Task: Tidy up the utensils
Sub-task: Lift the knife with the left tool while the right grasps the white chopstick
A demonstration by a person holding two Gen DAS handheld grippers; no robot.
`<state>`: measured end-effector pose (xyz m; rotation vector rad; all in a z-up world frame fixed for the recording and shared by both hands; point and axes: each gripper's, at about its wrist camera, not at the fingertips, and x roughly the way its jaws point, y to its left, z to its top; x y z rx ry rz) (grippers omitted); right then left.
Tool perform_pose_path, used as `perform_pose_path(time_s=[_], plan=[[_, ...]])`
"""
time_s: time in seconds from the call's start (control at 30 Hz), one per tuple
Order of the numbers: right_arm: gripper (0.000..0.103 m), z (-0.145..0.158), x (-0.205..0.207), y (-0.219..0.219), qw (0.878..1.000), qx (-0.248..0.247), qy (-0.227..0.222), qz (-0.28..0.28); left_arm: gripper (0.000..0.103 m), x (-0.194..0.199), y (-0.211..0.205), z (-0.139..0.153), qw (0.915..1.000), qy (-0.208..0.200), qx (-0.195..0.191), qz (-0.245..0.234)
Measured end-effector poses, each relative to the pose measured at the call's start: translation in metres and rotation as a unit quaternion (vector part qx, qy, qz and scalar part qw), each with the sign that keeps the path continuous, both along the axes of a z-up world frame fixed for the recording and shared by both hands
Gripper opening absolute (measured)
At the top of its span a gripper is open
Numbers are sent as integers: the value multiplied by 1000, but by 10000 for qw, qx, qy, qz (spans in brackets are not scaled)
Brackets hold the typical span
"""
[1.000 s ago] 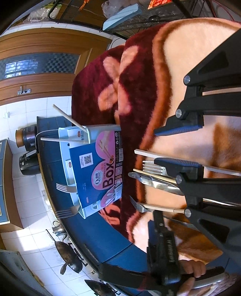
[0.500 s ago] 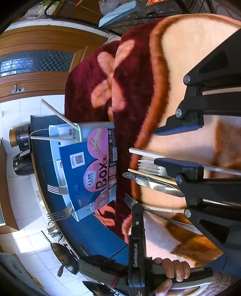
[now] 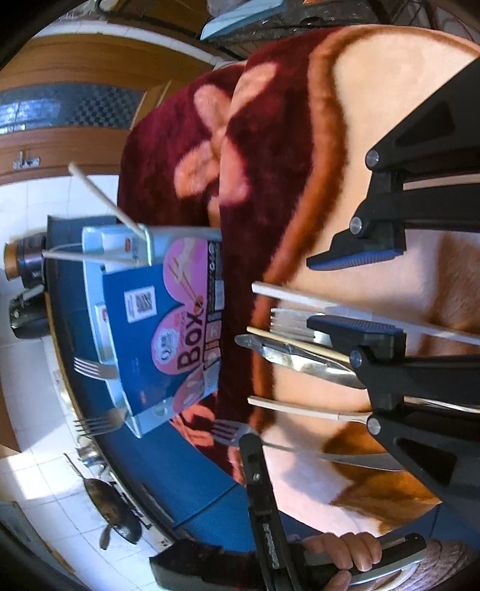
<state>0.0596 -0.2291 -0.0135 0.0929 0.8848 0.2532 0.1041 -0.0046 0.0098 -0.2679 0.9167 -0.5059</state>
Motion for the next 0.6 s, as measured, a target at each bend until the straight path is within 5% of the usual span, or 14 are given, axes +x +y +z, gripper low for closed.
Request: perform_pose_path(time_s=[0.43,0.6], plan=[[26,-2,55,8,9969,-83,768,143,2,-20,8,29,9956,-910,206,85],[25,-6,70,4,9942,81,1066,114,1,-21,18,39,9949,-988,-15,224]])
